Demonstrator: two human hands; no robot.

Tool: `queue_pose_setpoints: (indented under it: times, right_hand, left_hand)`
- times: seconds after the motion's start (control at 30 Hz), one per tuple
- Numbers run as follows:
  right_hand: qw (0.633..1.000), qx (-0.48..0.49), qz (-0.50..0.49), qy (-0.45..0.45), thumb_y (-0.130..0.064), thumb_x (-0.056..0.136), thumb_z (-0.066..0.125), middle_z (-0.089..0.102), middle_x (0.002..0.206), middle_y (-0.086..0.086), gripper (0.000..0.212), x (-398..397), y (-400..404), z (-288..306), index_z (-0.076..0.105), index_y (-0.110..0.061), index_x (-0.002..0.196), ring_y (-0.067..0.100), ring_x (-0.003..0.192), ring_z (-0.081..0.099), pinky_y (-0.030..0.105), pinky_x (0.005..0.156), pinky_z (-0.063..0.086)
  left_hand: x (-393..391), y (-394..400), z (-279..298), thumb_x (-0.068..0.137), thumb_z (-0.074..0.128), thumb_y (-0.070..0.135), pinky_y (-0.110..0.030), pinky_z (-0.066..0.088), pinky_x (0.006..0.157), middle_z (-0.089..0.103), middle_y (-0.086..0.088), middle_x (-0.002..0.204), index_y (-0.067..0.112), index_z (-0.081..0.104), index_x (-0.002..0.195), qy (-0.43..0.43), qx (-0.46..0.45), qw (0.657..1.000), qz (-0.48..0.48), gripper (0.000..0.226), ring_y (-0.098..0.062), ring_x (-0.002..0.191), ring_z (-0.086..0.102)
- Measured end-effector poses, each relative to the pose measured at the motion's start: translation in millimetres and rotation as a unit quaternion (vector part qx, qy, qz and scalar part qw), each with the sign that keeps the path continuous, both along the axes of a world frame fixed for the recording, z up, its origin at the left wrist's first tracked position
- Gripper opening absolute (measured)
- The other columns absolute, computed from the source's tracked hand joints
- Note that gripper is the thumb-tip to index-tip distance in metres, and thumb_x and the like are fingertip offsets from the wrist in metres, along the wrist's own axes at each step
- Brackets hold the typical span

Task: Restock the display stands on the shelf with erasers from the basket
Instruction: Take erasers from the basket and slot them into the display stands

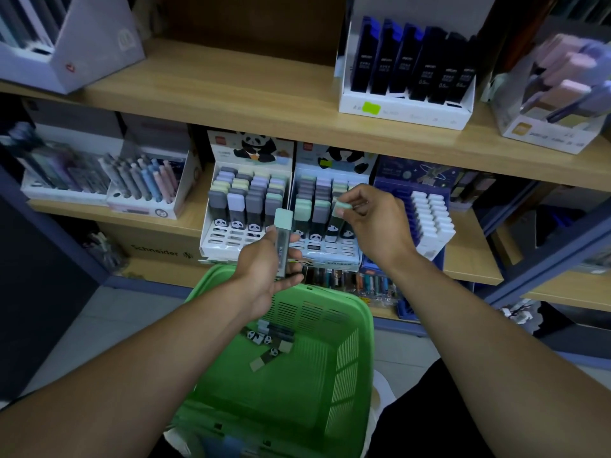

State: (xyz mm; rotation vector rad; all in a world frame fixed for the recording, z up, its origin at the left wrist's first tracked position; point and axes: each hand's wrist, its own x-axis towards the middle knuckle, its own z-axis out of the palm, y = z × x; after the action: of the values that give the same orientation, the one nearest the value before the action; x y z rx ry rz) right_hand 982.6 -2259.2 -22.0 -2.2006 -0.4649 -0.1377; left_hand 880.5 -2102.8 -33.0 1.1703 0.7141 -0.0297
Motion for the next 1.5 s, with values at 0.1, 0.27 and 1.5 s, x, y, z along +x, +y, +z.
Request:
queue_pose_setpoints:
  times: [0.1,0.27,1.5]
  right_hand:
    - [1.0,-0.02,0.01,-0.011,-0.012,0.093,0.07,0.065,0.087,-0.008,0.007,0,2,0,0.069,-0.018,0.098,0.007,0.08,0.062,0.02,0.07,0.051]
    - [0.998,-0.051,0.029,-0.006,-0.013,0.092,0.071,0.066,0.084,-0.007,0.006,2,1,3,0.068,-0.017,0.095,0.013,0.079,0.065,0.033,0.074,0.057]
    - [0.995,0.038,0.016,0.088,-0.021,0.084,0.081,0.071,0.085,0.001,0.022,-20,-29,16,0.063,-0.02,0.096,0.013,0.076,0.071,0.038,0.077,0.06]
  left_hand:
    - [0,0,3,0.108,0.037,0.038,-0.026,0.054,0.05,0.068,-0.003,0.078,0.014,0.072,0.108,-0.002,-0.001,1.0,-0.001,0.043,-0.011,0.056,0.061]
    - [1,-1,4,0.108,0.036,0.036,-0.026,0.053,0.05,0.066,-0.003,0.08,0.014,0.071,0.108,-0.003,0.009,1.0,-0.007,0.042,-0.013,0.06,0.058]
    - [12,-31,-2,0.093,0.068,0.012,-0.027,0.037,0.1,0.057,0.004,0.141,0.025,0.052,0.144,-0.14,0.155,0.956,-0.207,0.054,-0.01,0.127,0.054]
